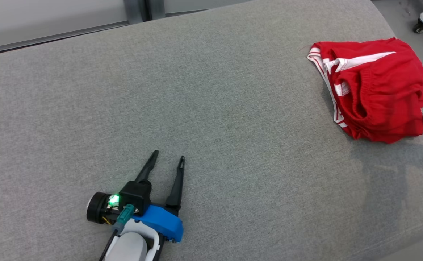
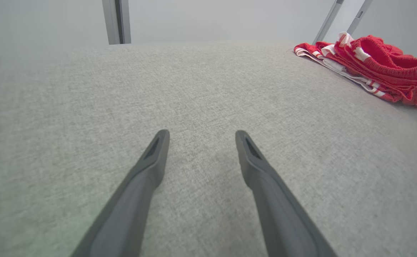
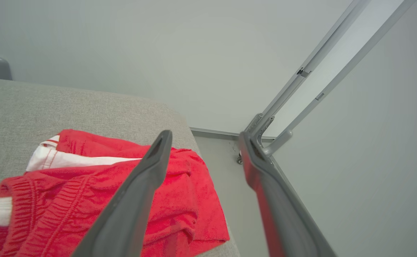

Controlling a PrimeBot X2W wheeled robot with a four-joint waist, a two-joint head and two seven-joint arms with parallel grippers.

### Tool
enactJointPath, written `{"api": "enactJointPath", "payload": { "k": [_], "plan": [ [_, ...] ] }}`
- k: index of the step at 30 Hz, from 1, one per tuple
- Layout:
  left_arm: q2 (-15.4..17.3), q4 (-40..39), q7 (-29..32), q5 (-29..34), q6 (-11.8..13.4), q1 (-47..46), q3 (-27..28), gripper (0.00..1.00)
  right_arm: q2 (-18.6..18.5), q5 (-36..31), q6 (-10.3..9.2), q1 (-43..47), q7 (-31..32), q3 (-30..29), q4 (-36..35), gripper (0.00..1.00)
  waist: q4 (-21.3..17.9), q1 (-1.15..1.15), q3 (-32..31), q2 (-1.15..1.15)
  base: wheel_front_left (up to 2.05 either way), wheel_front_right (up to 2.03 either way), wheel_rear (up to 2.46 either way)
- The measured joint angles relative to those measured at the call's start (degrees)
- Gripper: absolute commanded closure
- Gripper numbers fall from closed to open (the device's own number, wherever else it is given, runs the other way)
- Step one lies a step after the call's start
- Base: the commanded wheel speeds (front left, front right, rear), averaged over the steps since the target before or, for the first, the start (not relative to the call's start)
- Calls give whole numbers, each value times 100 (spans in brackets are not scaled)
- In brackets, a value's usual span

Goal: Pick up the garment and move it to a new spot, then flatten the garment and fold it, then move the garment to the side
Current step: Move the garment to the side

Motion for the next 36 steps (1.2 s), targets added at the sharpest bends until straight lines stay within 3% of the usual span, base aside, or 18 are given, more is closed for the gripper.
{"api": "enactJointPath", "payload": {
  "k": [6, 12, 26, 36],
  "plan": [
    [44, -40, 3, -8, 156, 9, 231, 0, 820, 99, 0, 563, -1, -135, -1377, 0, 128, 0, -122, 0, 0, 0, 0],
    [65, -166, 10, -77, 286, 64, 447, 0, 1374, 590, 1, 1551, 0, 505, -2372, 0, 405, 0, -274, 0, 0, 0, 0],
    [69, -323, 11, -471, 560, 555, 870, 0, 1907, 903, 0, 2958, 0, 907, -2849, 0, 1187, -1, -713, 0, 0, 0, 0],
    [71, -293, 11, -755, 552, 884, 1047, 0, 2019, 846, 0, 3410, 0, 902, -2872, 0, 1432, -1, -1144, 0, 0, 0, 0]
  ]
}}
